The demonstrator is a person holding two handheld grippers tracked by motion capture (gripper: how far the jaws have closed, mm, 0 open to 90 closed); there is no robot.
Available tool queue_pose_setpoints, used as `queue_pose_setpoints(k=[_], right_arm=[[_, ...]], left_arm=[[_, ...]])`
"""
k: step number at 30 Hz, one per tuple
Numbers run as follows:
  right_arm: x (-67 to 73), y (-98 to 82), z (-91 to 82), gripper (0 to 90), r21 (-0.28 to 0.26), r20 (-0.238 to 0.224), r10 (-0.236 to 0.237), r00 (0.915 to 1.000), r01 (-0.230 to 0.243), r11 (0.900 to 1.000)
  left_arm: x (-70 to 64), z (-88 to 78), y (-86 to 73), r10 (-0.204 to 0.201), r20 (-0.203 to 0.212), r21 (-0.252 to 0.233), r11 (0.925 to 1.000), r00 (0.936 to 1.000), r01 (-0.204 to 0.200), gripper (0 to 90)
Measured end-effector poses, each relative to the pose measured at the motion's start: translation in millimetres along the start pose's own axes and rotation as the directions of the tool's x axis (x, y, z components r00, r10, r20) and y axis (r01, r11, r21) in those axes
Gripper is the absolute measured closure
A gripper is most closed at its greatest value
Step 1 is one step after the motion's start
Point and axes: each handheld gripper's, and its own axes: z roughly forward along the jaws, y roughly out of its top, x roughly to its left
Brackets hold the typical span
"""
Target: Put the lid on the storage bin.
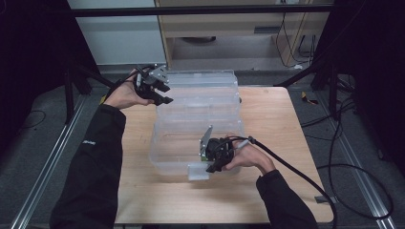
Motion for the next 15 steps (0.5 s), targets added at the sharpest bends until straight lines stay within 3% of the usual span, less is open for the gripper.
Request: queue_pose_setpoints(k=[15], right_arm=[[-0.4,0.0,0.1,68.1,-0.001,0.0,-0.008,1.0,0.008,1.0]], left_arm=[[-3.1,26.8,7.4,0.081,0.018,0.101,0.9915,0.9965,-0.082,53.5]])
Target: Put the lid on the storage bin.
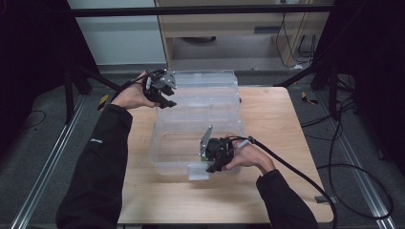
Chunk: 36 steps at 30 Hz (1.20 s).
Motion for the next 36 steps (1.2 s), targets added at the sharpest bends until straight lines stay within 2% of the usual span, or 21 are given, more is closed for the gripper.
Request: queue_pose_setpoints(k=[10,18,21,27,31,34,36], right_arm=[[0.2,0.1,0.2,68.1,-0.001,0.003,0.001,1.0,-0.001,1.0],[0.2,0.4,0.1,68.2,0.002,0.002,0.001,1.0,-0.001,1.0],[0.1,0.7,0.1,68.2,0.004,0.001,0.001,1.0,-0.001,1.0],[0.2,0.6,0.2,68.2,0.002,0.002,-0.001,1.0,0.001,1.0],[0.5,0.6,0.2,68.3,0.003,0.004,-0.002,1.0,0.002,1.0],[1.0,0.9,0.2,68.3,0.006,0.008,0.001,1.0,-0.001,1.0],[1.0,1.0,0.3,68.2,0.006,0.008,0.0,1.0,0.0,1.0]], left_arm=[[-0.3,8.7,1.3,0.024,-0.008,0.033,0.9992,0.9997,-0.024,59.0],[1.4,17.5,2.9,0.028,-0.003,0.031,0.9991,0.9996,-0.028,61.9],[0.8,21.1,4.6,0.033,-0.002,0.049,0.9982,0.9994,-0.033,63.3],[0.1,21.5,6.5,0.037,-0.002,0.051,0.9981,0.9993,-0.037,64.2],[-1.2,20.5,7.8,0.041,0.004,0.05,0.9979,0.9992,-0.041,69.0],[-2.3,19.0,9.3,0.04,0.016,0.044,0.9982,0.9991,-0.04,76.1],[-2.7,18.4,10.2,0.042,0.016,0.056,0.9975,0.999,-0.043,78.2]])
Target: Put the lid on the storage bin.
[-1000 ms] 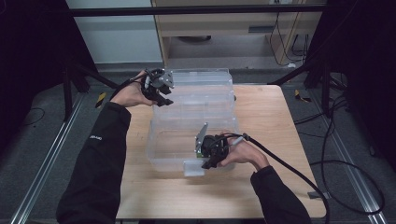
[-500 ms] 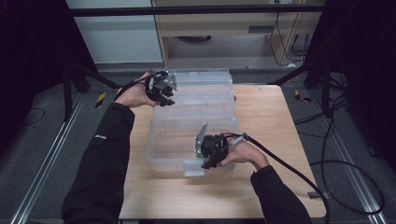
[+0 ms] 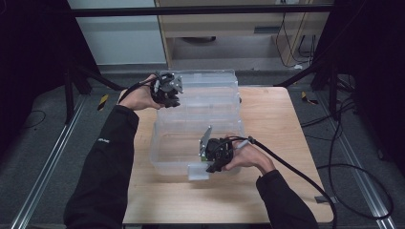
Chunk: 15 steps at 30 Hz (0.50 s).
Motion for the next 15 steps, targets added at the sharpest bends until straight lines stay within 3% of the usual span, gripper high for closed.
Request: queue_pose_setpoints(k=[6,15], right_arm=[[0.9,0.9,-0.2,68.2,0.008,0.005,0.003,1.0,-0.003,1.0],[-0.1,0.8,-0.2,68.4,0.004,0.001,0.006,1.0,-0.006,1.0]], left_arm=[[-1.6,-0.2,2.9,0.012,-0.001,0.007,0.9999,0.9999,-0.012,81.1],[-1.5,-4.8,5.9,0.025,0.034,0.02,0.9995,0.9991,-0.025,85.8]])
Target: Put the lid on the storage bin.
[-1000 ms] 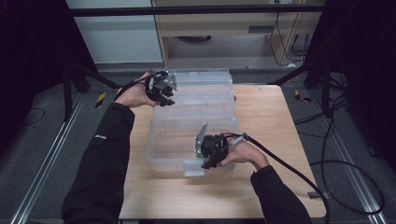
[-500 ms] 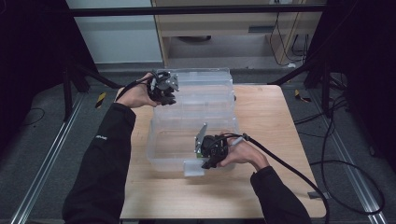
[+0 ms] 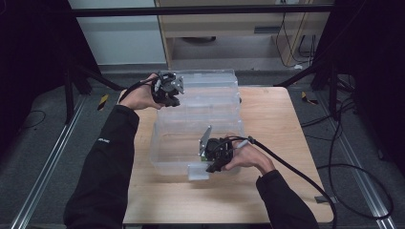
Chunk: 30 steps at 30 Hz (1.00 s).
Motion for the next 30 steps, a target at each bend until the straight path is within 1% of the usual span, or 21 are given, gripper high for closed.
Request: queue_pose_setpoints(k=[4,5,6,8,10,12,13,15,16,17,19,21,24,27,29,30], right_arm=[[0.4,-0.2,-0.1,68.6,0.001,0.002,0.005,1.0,-0.005,1.0],[0.6,-0.2,0.0,68.6,0.001,0.004,0.008,1.0,-0.008,1.0],[1.0,-0.2,0.0,68.7,0.0,0.006,0.011,0.9999,-0.011,1.0],[0.8,-0.5,0.1,68.7,-0.001,0.007,0.007,1.0,-0.007,1.0],[1.8,-0.4,0.1,68.8,-0.001,0.011,0.007,0.9999,-0.007,1.0],[2.5,0.1,0.5,68.8,0.003,0.021,0.011,0.9997,-0.011,1.0],[2.8,0.3,0.5,68.8,0.004,0.022,0.012,0.9997,-0.013,1.0],[2.2,-0.2,0.4,68.8,0.002,0.016,0.014,0.9998,-0.014,1.0],[1.9,-0.3,0.5,68.8,0.001,0.013,0.013,0.9998,-0.013,1.0],[1.7,-0.2,0.4,68.8,0.003,0.012,0.014,0.9998,-0.014,1.0],[1.5,-0.4,0.5,68.8,0.0,0.012,0.012,0.9999,-0.012,1.0],[1.3,-0.8,0.7,68.7,-0.005,0.011,0.014,0.9998,-0.014,1.0],[0.8,-0.9,0.7,68.6,-0.005,0.006,0.017,0.9998,-0.017,1.0],[0.6,-0.5,0.8,68.6,-0.003,0.005,0.019,0.9998,-0.019,1.0],[1.5,-0.4,0.6,68.5,0.003,0.008,0.025,0.9997,-0.025,1.0],[1.7,-0.5,0.6,68.6,0.003,0.008,0.019,0.9998,-0.019,1.0]], left_arm=[[-0.2,-1.3,0.2,0.002,0.006,-0.002,1.0,1.0,-0.002,86.7],[-1.4,-1.4,0.6,-0.002,0.006,-0.003,1.0,1.0,0.002,86.9],[-1.8,-2.1,1.5,0.008,0.002,-0.002,1.0,1.0,-0.008,87.4],[-3.4,-3.2,2.8,0.005,0.004,-0.001,1.0,1.0,-0.005,87.5],[-4.2,-4.2,3.7,0.012,0.002,0.001,0.9999,0.9999,-0.012,87.6],[-5.4,-5.5,4.1,0.007,0.009,0.001,1.0,0.9999,-0.007,87.8],[-5.5,-6.6,4.4,0.015,0.01,-0.002,0.9999,0.9998,-0.015,87.9],[-7.7,-8.4,4.6,0.009,0.018,-0.003,1.0,0.9998,-0.009,88.1],[-8.2,-9.7,5.1,0.016,0.017,0.001,0.9999,0.9997,-0.016,88.3],[-9.6,-10.2,5.1,0.011,0.019,0.0,0.9999,0.9998,-0.011,88.3],[-12.4,-12.5,6.1,0.017,0.019,0.005,0.9998,0.9997,-0.017,88.4],[-16.1,-14.6,6.7,0.022,0.014,0.005,0.9997,0.9997,-0.023,88.5],[-21.3,-17.1,5.3,0.021,0.006,-0.008,0.9998,0.9998,-0.021,88.6],[-27.4,-20.3,5.5,0.025,-0.005,-0.003,0.9997,0.9997,-0.025,88.6],[-31.0,-22.0,5.2,0.027,-0.005,-0.009,0.9996,0.9996,-0.027,88.7],[-32.6,-22.6,4.9,0.031,-0.009,-0.009,0.9995,0.9995,-0.031,88.7]])
